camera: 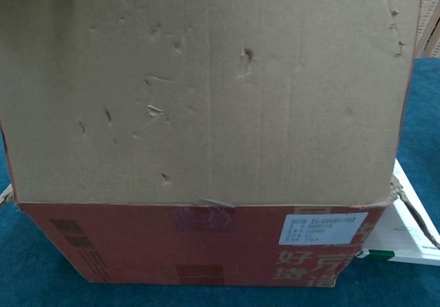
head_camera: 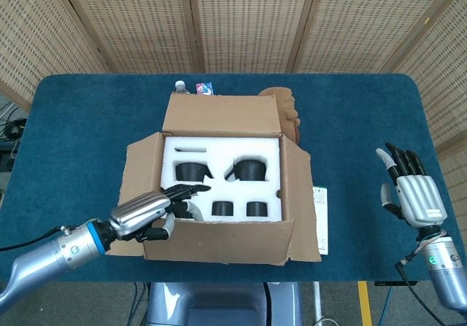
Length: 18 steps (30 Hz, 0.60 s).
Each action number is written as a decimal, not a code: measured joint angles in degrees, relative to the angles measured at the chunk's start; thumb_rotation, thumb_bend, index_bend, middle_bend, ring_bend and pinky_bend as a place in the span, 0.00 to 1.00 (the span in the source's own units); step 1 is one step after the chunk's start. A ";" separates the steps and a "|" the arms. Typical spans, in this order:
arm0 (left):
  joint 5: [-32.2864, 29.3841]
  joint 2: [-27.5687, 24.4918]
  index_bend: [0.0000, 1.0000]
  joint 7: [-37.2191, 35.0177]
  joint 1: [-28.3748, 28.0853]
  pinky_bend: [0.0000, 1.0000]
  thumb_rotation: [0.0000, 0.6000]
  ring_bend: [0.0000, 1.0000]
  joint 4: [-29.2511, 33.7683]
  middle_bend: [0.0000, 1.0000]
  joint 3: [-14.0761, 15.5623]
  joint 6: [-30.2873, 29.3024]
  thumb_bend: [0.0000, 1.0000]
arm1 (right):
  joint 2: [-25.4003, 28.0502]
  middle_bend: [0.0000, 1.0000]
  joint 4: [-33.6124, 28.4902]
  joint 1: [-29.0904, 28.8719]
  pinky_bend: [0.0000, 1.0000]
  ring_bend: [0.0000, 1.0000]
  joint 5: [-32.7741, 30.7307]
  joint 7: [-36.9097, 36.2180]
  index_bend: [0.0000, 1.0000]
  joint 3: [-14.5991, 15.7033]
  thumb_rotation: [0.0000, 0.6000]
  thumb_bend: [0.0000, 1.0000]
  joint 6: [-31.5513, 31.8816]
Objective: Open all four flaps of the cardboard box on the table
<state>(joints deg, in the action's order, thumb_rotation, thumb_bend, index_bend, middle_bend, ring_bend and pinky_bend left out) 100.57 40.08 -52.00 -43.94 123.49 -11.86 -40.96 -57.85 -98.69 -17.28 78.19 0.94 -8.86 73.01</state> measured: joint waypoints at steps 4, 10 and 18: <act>6.92 -1.70 0.35 -9.91 -1.66 0.00 0.27 0.00 -1.11 0.00 2.34 -2.64 0.98 | 0.09 0.00 -0.10 -0.02 0.00 0.00 -0.06 0.10 0.02 -0.01 1.00 0.72 -0.07; 16.77 -3.79 0.35 -21.23 -4.89 0.00 0.28 0.00 -3.35 0.00 6.99 -8.08 0.98 | 0.02 0.00 -0.13 -0.14 0.00 0.00 -0.15 0.12 0.02 -0.06 1.00 0.72 -0.24; 23.74 -4.63 0.35 -27.07 -9.11 0.00 0.28 0.00 -5.32 0.00 12.71 -11.86 0.98 | -0.08 0.00 0.09 -0.05 0.00 0.00 -0.28 -0.22 0.02 -0.04 1.00 0.72 -0.21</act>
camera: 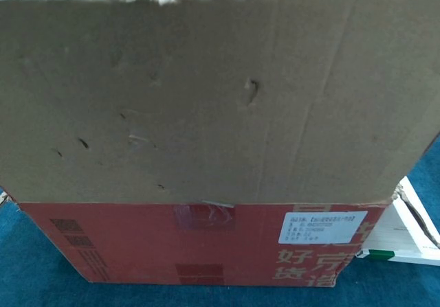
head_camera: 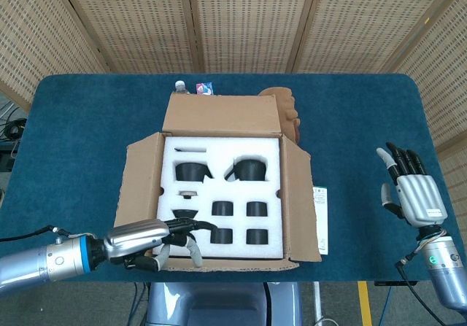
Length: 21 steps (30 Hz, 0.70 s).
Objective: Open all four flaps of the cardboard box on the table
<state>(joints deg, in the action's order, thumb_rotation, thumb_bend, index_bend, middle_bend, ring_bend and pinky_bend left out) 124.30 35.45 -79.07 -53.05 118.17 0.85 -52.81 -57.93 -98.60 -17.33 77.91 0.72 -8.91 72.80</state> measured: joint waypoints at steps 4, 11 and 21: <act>1.83 0.70 0.35 -1.50 -1.91 0.00 0.28 0.00 -0.11 0.00 2.28 -0.09 0.98 | 0.00 0.00 0.17 0.14 0.00 0.00 0.03 -0.27 0.02 0.02 1.00 0.72 0.17; 3.08 2.06 0.35 -1.78 -4.64 0.00 0.27 0.00 -0.90 0.00 5.44 0.20 0.98 | 0.07 0.00 0.53 0.35 0.00 0.00 -0.11 -0.85 0.02 0.02 1.00 0.72 0.27; -3.28 1.67 0.33 12.67 -2.14 0.00 0.27 0.00 -1.48 0.00 4.83 1.85 0.92 | -0.05 0.00 1.18 0.55 0.00 0.00 -0.13 -1.41 0.02 0.03 1.00 0.72 0.41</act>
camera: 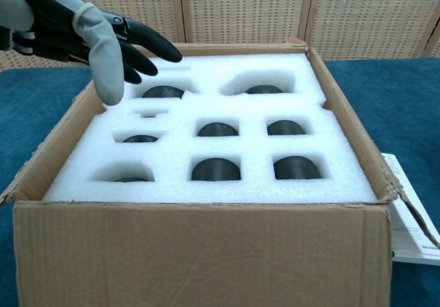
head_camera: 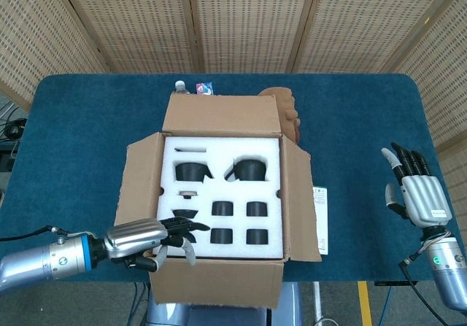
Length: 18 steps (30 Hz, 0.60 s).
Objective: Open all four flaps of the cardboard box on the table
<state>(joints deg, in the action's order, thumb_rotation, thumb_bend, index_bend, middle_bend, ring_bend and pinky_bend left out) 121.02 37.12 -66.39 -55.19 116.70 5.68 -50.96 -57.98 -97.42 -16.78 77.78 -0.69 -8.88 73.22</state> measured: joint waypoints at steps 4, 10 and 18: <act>-6.16 0.16 0.29 12.65 3.78 0.00 0.27 0.00 0.32 0.00 -1.01 -0.22 0.85 | -0.40 0.00 0.55 0.18 0.00 0.00 -0.12 -0.60 0.02 0.15 1.00 0.72 -0.04; -17.47 2.03 0.23 37.20 12.36 0.00 0.27 0.00 0.64 0.00 -2.66 -5.16 0.68 | -1.24 0.00 1.78 0.46 0.00 0.00 -0.16 -0.87 0.02 0.16 1.00 0.72 0.55; -33.22 7.67 0.22 65.09 27.16 0.00 0.27 0.00 0.57 0.00 -4.56 -20.10 0.55 | -1.99 0.00 2.80 1.08 0.00 0.00 -0.65 -0.13 0.02 0.05 1.00 0.72 1.57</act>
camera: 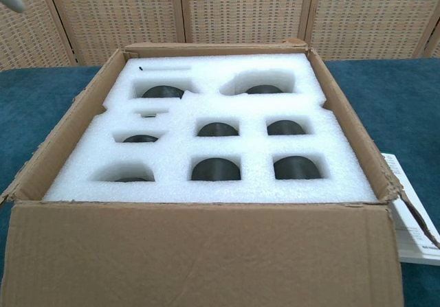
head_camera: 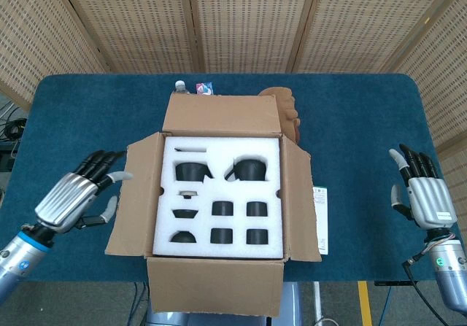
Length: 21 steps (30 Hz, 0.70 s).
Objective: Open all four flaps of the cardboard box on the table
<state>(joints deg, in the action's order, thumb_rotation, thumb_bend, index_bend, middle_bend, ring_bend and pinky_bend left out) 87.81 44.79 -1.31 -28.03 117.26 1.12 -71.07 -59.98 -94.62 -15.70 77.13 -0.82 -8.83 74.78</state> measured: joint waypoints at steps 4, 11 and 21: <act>-5.29 2.98 0.22 5.16 5.65 0.00 0.27 0.00 -1.79 0.00 -0.54 -6.31 0.48 | -0.46 0.00 0.36 0.39 0.00 0.00 -0.04 1.01 0.02 0.07 1.00 0.72 0.78; -8.95 9.50 0.21 9.94 11.98 0.00 0.29 0.00 -7.14 0.00 -1.11 -13.96 0.40 | -1.11 0.00 0.62 0.99 0.00 0.00 -0.30 3.18 0.02 0.16 1.00 0.72 1.86; -9.53 13.70 0.21 12.12 16.59 0.00 0.29 0.00 -10.17 0.00 -1.70 -18.50 0.40 | -1.90 0.00 0.08 1.75 0.00 0.00 0.41 5.04 0.02 0.79 1.00 0.72 2.86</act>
<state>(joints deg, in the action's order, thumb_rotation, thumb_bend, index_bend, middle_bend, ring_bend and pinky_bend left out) 78.28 58.49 10.81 -11.44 107.10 -0.57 -89.56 -61.87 -94.54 -13.95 77.54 4.22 -8.04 77.64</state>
